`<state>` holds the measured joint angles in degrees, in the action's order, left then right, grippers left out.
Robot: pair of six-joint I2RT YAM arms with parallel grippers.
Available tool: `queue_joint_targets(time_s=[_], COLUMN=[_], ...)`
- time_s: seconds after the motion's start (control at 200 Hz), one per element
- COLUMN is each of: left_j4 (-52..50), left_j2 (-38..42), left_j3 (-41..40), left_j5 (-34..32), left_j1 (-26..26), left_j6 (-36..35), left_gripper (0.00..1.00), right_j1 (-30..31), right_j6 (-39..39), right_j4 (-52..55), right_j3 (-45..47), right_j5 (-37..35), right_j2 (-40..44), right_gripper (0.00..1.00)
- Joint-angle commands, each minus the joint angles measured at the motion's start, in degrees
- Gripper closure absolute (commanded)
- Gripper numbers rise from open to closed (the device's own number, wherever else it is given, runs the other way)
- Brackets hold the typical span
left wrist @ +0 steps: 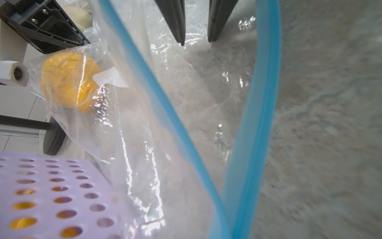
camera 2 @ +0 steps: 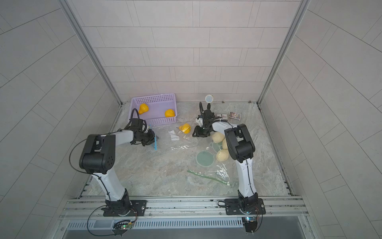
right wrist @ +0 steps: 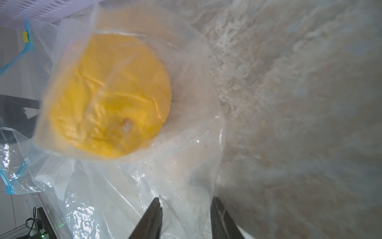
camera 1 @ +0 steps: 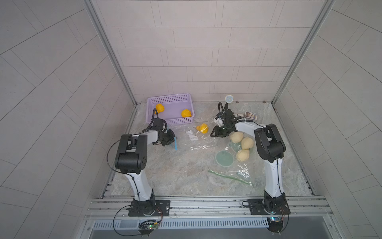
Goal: Open the zip-top bag and take out the pear
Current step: Adjust the zipper food storage bag at the center of the board.
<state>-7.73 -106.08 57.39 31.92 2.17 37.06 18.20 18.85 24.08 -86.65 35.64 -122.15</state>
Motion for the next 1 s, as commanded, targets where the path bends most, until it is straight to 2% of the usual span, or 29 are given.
queue_joint_targets(time_s=[0.0, 0.055, 0.135, 0.22, 0.325, 0.716, 0.826, 0.991], left_j4=[0.33, 0.63, 1.17, 2.39, 4.46, 12.83, 15.75, 19.64], left_j2=[-0.35, -0.11, 0.26, 0.57, 1.12, 0.75, 0.26, 0.27], left_j3=[-2.36, -3.03, -3.76, -5.1, -7.36, -13.19, -14.68, -16.53], left_j5=[-2.65, -2.61, -2.87, -2.48, -2.1, -0.67, -0.29, 1.17], left_j1=[0.86, 0.91, 1.09, 1.26, 1.38, 1.35, 1.42, 1.35], left_j6=[-1.1, -1.03, -0.96, -0.72, -0.3, 1.6, 2.19, 3.3], left_gripper=[0.74, 0.74, 0.74, 0.75, 0.74, 0.75, 0.74, 0.66], right_j1=[-0.08, 0.07, 0.5, 0.81, 1.85, 7.7, 8.05, 7.73], right_j6=[-1.33, -1.93, -2.41, -2.01, -2.03, -1.64, -1.62, -1.79], right_j4=[1.79, 2.44, 4.06, 3.93, 3.17, 2.8, 2.38, 2.88], right_j3=[-1.77, -2.72, -4.82, -5.22, -3.51, 8.08, 10.62, 11.28], right_j5=[-0.31, 0.7, 1.13, 2.03, 2.84, -2.37, -2.74, -3.2], right_j2=[-0.21, -0.99, -2.39, -2.31, 1.87, 25.17, 27.81, 28.46], right_gripper=[0.58, 0.61, 0.76, 1.0, 1.0, 1.0, 1.0, 1.0])
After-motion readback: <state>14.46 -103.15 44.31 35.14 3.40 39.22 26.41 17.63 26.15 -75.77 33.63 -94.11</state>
